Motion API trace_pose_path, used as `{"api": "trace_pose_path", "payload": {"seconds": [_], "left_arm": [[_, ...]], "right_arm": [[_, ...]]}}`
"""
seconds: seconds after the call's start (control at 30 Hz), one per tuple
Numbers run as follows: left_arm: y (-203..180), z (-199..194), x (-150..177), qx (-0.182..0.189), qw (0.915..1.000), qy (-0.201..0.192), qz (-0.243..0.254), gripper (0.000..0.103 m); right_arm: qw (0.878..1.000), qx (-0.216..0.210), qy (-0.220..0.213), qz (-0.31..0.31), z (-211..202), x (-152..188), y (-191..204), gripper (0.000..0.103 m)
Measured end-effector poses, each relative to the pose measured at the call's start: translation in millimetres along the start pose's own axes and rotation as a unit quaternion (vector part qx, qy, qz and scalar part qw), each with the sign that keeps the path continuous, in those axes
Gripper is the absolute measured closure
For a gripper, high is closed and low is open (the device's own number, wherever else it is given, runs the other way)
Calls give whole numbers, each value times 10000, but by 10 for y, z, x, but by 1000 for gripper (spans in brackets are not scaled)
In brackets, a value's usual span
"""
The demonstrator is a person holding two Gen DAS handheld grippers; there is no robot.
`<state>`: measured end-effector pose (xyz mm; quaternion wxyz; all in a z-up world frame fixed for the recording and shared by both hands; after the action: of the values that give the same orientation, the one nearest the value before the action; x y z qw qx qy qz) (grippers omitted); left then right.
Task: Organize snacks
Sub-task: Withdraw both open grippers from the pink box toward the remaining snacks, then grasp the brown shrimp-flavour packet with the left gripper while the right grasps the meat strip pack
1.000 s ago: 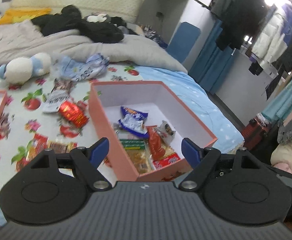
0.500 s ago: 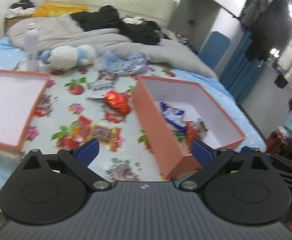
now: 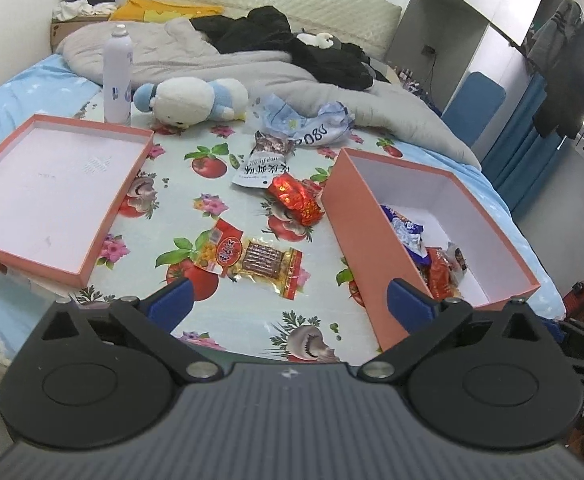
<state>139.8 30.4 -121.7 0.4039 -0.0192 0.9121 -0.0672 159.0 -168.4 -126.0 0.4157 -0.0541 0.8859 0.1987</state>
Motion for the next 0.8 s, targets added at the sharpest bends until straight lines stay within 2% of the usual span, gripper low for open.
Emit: {"api": "trace_pose_path", "payload": {"seconds": [0.23,0.43,0.63,0.8], "left_arm": [[200,395,-65,68,9997,245,-5,0],[405,807,-284,188,9992,337,100,0],[612,1386,-548,279,9982,510,150,1],[820,1910,-807,477,9974,530,-76,1]], "right_arm": [[9993,-199,283,-114,326,52,160,41],[9985,-301,466,-28,724,19,279,41],[9970,-248,734,-32,1203,39,341,41],[9951,-195,963,45,1621,77,306,41]]}}
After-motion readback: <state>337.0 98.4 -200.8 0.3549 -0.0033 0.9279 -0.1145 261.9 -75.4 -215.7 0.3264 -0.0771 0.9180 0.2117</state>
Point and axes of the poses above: each gripper's, at about its wrist camera, not at the fingertips, and z roughly the way its jaws point, y to its left, x to its underside, the point moved 8 cm from there along z, roughly the way its jaws point, and after that the axes turned 12 degrees about z, right-handed, at the moved point
